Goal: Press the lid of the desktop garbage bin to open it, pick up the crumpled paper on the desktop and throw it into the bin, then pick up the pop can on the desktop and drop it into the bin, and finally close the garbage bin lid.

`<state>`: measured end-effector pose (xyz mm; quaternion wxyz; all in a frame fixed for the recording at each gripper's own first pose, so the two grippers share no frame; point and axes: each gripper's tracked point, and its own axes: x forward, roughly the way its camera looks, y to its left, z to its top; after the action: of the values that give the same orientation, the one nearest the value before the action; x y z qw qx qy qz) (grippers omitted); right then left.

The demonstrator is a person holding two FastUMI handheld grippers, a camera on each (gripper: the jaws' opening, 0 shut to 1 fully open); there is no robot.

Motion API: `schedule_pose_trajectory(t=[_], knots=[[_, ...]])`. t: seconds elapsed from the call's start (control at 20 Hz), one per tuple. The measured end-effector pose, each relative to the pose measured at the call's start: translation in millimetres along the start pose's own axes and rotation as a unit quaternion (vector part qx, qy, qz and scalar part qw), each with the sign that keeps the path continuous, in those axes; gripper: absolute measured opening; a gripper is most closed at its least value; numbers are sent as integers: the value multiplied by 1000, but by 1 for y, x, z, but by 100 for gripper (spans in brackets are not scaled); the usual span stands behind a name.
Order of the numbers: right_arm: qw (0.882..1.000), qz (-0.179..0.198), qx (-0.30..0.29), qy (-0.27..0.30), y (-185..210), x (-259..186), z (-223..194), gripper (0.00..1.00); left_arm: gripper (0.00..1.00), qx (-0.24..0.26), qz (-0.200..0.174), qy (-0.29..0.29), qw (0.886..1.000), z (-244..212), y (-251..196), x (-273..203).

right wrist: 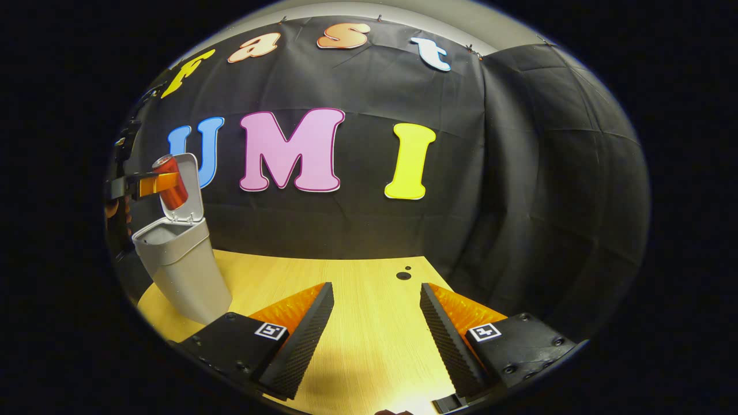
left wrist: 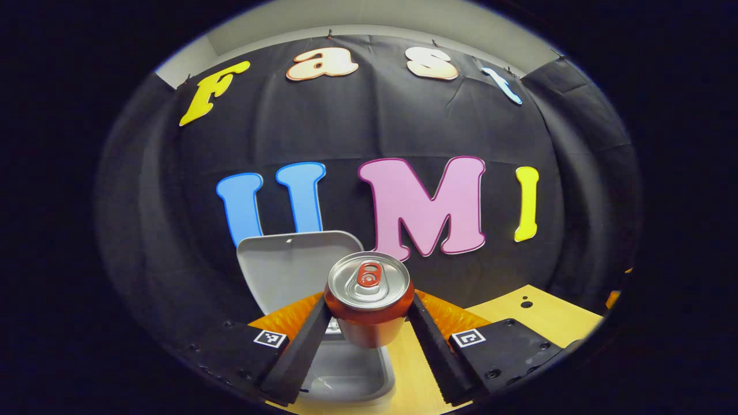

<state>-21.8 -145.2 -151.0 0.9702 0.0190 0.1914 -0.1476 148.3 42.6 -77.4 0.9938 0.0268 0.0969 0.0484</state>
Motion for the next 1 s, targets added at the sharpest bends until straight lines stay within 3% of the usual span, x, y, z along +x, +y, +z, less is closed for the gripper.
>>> schedule_pose_trajectory(t=[0.25,0.5,0.65,1.0], knots=[[1000,-3,-8,6,-1,-6,-5,98,90,-21,30,54,998,-50,47,14],[1000,-13,-10,20,-9,-12,-13,98,91,-25,36,96,994,-88,60,20],[999,-17,-15,24,-13,-15,-15,98,95,-30,32,99,994,-92,57,21],[999,-15,-15,24,-11,-16,-12,98,95,-57,52,74,994,-62,65,22]])
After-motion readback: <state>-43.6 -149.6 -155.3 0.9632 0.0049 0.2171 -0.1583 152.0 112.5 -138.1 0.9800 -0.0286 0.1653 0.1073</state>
